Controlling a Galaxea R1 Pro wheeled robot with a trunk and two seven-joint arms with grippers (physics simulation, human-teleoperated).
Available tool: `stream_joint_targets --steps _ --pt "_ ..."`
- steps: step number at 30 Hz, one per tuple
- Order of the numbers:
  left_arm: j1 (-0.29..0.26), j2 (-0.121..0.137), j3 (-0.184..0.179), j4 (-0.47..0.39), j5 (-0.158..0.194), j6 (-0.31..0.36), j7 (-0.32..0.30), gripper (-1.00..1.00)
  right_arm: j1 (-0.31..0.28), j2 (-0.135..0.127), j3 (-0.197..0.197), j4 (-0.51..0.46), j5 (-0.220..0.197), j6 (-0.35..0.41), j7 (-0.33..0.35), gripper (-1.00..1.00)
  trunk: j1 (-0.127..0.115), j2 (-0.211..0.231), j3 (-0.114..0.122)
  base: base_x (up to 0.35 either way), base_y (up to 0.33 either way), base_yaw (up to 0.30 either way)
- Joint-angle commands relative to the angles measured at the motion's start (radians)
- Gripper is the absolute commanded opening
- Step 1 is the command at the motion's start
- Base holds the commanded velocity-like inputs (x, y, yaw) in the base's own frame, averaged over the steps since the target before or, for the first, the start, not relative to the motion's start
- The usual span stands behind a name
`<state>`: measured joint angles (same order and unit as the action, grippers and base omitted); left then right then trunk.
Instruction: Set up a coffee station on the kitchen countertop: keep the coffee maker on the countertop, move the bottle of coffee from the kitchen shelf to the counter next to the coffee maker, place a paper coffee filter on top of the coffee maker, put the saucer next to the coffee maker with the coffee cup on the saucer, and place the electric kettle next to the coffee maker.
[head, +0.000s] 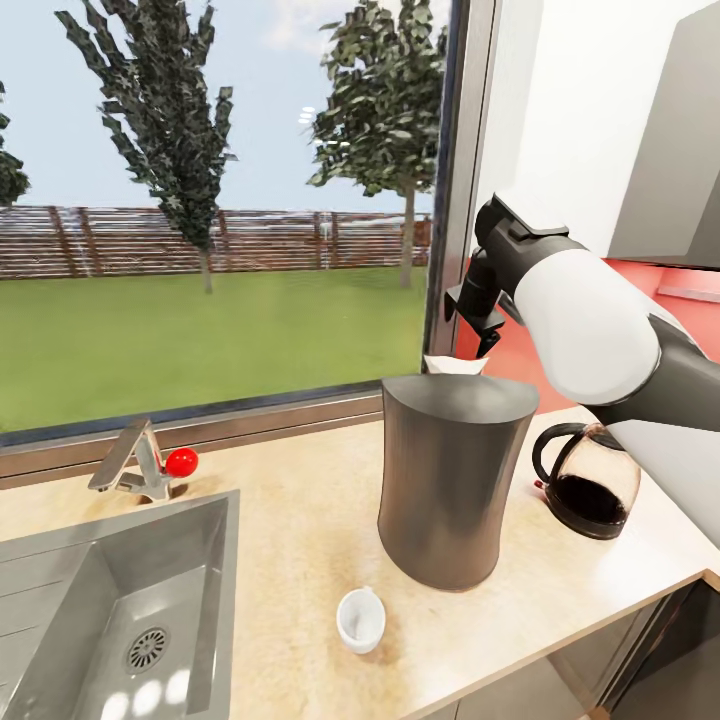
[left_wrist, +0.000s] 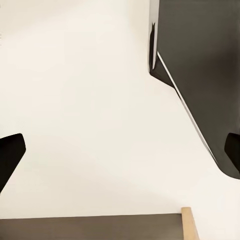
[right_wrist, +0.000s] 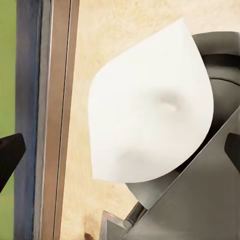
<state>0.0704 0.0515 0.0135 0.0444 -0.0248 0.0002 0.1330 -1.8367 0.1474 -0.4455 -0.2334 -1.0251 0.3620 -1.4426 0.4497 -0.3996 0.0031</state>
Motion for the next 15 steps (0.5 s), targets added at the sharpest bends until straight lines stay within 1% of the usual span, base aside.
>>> stream_joint_targets --steps 1,3,6,15 --pt "0.000 0.000 0.001 0.000 -0.003 0.000 0.003 1.00 0.001 0.000 0.004 -0.002 -0.007 0.011 -0.005 1.00 0.000 0.000 0.000 -0.009 0.000 0.000" --pt "0.000 -0.001 0.001 0.000 -0.003 0.000 0.004 1.00 0.001 0.000 0.004 -0.002 -0.007 0.011 -0.005 1.00 0.000 0.000 0.000 -0.096 -0.046 0.000" --pt "0.000 -0.001 0.002 -0.001 -0.003 0.001 0.007 1.00 0.001 0.000 0.004 -0.003 -0.007 0.011 -0.005 1.00 0.000 0.000 0.000 -0.206 -0.121 0.000" --pt "0.000 -0.002 0.000 -0.001 -0.003 0.001 0.009 1.00 0.001 0.000 0.004 -0.006 -0.007 0.010 -0.005 1.00 0.000 0.000 0.000 -0.285 -0.131 0.000"
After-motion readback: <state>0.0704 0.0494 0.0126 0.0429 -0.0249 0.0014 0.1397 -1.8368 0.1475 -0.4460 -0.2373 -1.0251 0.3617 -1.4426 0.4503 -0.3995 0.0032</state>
